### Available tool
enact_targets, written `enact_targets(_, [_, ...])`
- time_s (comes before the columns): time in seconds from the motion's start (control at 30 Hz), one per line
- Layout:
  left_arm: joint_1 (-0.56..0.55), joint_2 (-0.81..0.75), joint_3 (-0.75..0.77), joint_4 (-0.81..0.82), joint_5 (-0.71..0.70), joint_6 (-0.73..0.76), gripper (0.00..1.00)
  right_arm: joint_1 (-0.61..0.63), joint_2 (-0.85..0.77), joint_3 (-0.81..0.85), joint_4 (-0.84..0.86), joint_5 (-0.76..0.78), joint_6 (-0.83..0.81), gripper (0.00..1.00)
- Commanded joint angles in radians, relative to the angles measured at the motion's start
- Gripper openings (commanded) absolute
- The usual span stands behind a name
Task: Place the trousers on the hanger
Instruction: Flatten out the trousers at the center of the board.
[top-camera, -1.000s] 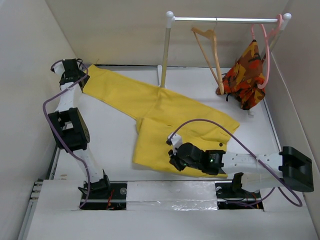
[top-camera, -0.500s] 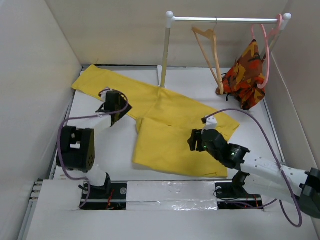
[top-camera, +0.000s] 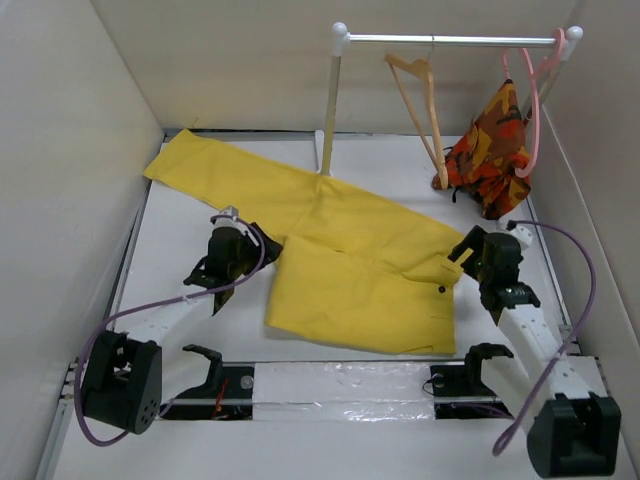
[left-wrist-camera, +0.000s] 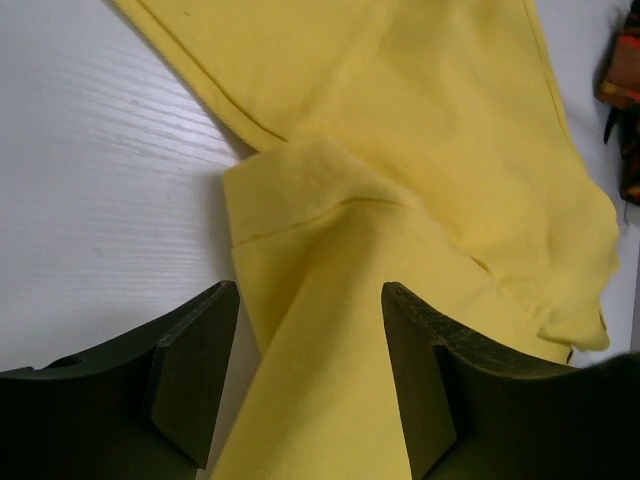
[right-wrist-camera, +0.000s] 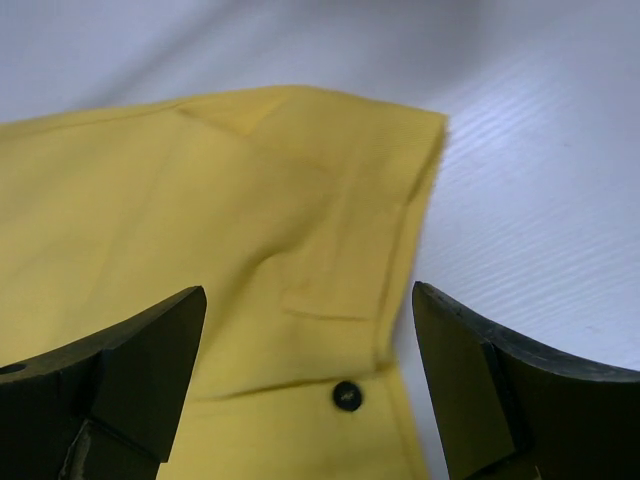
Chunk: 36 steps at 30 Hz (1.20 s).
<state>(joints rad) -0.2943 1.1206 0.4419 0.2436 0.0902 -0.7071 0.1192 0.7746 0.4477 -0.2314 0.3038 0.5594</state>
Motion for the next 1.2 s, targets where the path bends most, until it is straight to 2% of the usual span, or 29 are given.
enact_targets(0.0, [-0.034, -0.056, -0.043, 0.052, 0.045, 0.034, 0.56, -0.212, 0.089, -0.015, 0.073, -0.168, -0.036, 0.89])
enact_targets(0.07, [-0.046, -0.056, -0.055, 0.072, 0.058, 0.043, 0.53, -0.292, 0.170, -0.011, 0.115, -0.280, -0.042, 0.88])
enact_targets(0.1, [-0.055, -0.047, -0.060, 0.075, 0.060, 0.044, 0.40, -0.338, 0.195, -0.003, 0.112, -0.317, -0.046, 0.87])
enact_targets(0.13, [-0.055, -0.044, -0.066, 0.083, 0.062, 0.046, 0.34, -0.339, 0.218, 0.003, 0.122, -0.365, -0.046, 0.86])
enact_targets(0.2, [-0.068, -0.024, -0.081, 0.108, 0.068, 0.046, 0.23, -0.351, 0.262, 0.002, 0.133, -0.377, -0.026, 0.81])
enact_targets(0.27, [-0.077, -0.012, -0.092, 0.128, 0.081, 0.043, 0.17, -0.351, 0.279, -0.001, 0.158, -0.397, -0.004, 0.77])
enact_targets(0.37, [-0.077, 0.007, -0.112, 0.166, 0.111, 0.035, 0.00, -0.351, 0.320, 0.008, 0.196, -0.419, 0.017, 0.74])
enact_targets(0.47, [-0.110, 0.015, -0.117, 0.198, 0.135, 0.015, 0.00, -0.360, 0.377, 0.025, 0.217, -0.431, 0.042, 0.74])
enact_targets(0.63, [-0.242, -0.008, -0.108, 0.192, 0.077, -0.022, 0.00, -0.421, 0.509, 0.022, 0.299, -0.518, 0.076, 0.68])
enact_targets(0.7, [-0.261, -0.028, -0.108, 0.183, 0.066, -0.028, 0.00, -0.455, 0.526, 0.025, 0.316, -0.528, 0.079, 0.57])
enact_targets(0.73, [-0.261, -0.034, -0.104, 0.177, 0.063, -0.031, 0.00, -0.464, 0.532, 0.028, 0.337, -0.535, 0.080, 0.47])
enact_targets(0.77, [-0.273, -0.038, -0.104, 0.175, 0.071, -0.031, 0.00, -0.473, 0.532, 0.035, 0.348, -0.534, 0.086, 0.23])
enact_targets(0.8, [-0.284, -0.042, -0.101, 0.166, 0.075, -0.031, 0.00, -0.495, 0.531, 0.045, 0.353, -0.531, 0.089, 0.14])
enact_targets(0.87, [-0.324, -0.039, -0.080, 0.149, 0.075, -0.019, 0.10, -0.504, 0.525, 0.087, 0.359, -0.493, 0.091, 0.00])
enact_targets(0.9, [-0.341, -0.033, -0.066, 0.123, 0.071, -0.012, 0.21, -0.504, 0.517, 0.104, 0.351, -0.464, 0.091, 0.00])
enact_targets(0.93, [-0.359, -0.030, -0.037, 0.106, 0.062, 0.000, 0.27, -0.504, 0.506, 0.120, 0.324, -0.407, 0.088, 0.00])
enact_targets(0.97, [-0.382, -0.030, -0.023, 0.079, 0.045, 0.003, 0.32, -0.504, 0.477, 0.140, 0.313, -0.382, 0.071, 0.03])
enact_targets(1.0, [-0.382, -0.042, -0.013, 0.068, 0.040, 0.006, 0.42, -0.504, 0.457, 0.144, 0.308, -0.374, 0.059, 0.11])
enact_targets(1.03, [-0.382, -0.056, 0.000, 0.060, 0.040, 0.008, 0.47, -0.492, 0.439, 0.146, 0.294, -0.374, 0.045, 0.24])
enact_targets(1.07, [-0.382, -0.073, 0.007, 0.054, 0.023, 0.014, 0.47, -0.472, 0.418, 0.148, 0.282, -0.362, 0.013, 0.45])
enact_targets(1.1, [-0.382, -0.109, 0.018, 0.022, 0.011, 0.018, 0.50, -0.446, 0.366, 0.148, 0.264, -0.344, -0.001, 0.55])
enact_targets(1.13, [-0.382, -0.126, 0.047, -0.027, -0.030, 0.029, 0.51, -0.384, 0.335, 0.144, 0.235, -0.310, -0.031, 0.71])
enact_targets(1.17, [-0.382, -0.146, 0.066, -0.027, -0.055, 0.034, 0.52, -0.351, 0.304, 0.141, 0.207, -0.283, -0.047, 0.78])
